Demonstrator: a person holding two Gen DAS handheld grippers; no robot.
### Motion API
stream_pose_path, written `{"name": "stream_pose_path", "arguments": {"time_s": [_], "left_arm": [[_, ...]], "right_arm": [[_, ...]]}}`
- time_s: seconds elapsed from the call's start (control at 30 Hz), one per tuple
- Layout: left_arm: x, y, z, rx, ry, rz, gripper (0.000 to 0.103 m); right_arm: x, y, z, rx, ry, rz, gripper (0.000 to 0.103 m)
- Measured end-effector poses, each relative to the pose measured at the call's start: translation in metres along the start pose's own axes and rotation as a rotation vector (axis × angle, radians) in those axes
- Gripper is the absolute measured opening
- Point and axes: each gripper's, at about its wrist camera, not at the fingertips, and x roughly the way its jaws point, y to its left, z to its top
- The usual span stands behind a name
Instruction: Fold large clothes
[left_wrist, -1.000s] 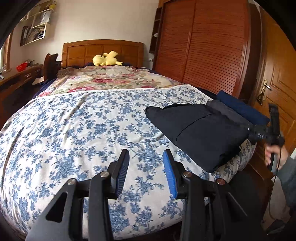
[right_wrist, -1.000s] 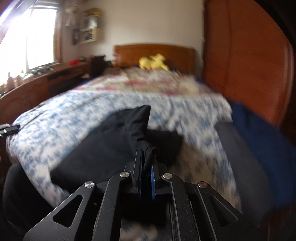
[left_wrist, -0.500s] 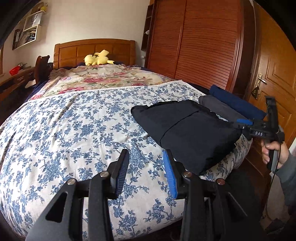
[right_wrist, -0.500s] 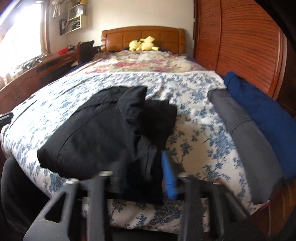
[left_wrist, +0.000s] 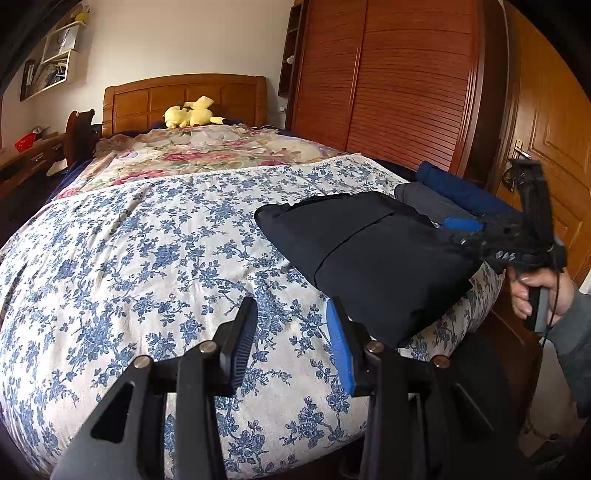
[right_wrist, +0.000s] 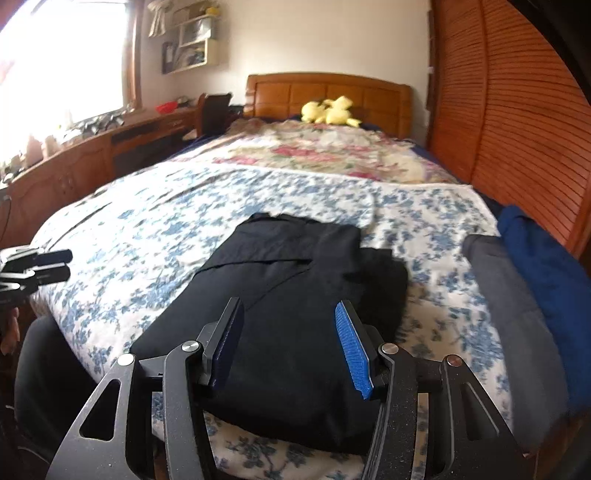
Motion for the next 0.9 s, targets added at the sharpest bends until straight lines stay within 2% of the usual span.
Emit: {"name": "stream_pose_path", "arguments": {"time_s": [0.17, 0.27, 0.33, 0.43, 0.77, 0.9], "left_arm": [[0.002, -0.001, 0.007, -0.001, -0.015, -0.01, 0.038], [0.009, -0.001, 0.015, -0.002, -0.028, -0.023, 0.04], [0.017, -0.002, 0.022, 0.001, -0.025, -0.032, 0.043], [0.035, -0.006, 0.033, 0.016, -0.017, -0.055, 0.05], [0.108, -0.031, 0.063, 0.087, 0.052, -0.081, 0.051], [0.124, -0.042, 0.065, 0.101, 0.075, -0.09, 0.051]], "right_arm": [[0.026, 0.0, -0.012, -0.01, 0.078, 0.0, 0.052], [0.044, -0.011, -0.03, 0.002, 0.151, -0.066, 0.053], [0.052, -0.02, -0.042, 0.036, 0.18, -0.034, 0.051], [0.052, -0.022, -0.05, 0.032, 0.169, -0.03, 0.05], [0.028, -0.024, -0.051, 0.023, 0.142, -0.026, 0.05], [0.012, -0.033, -0.052, 0.034, 0.132, -0.056, 0.05]]}}
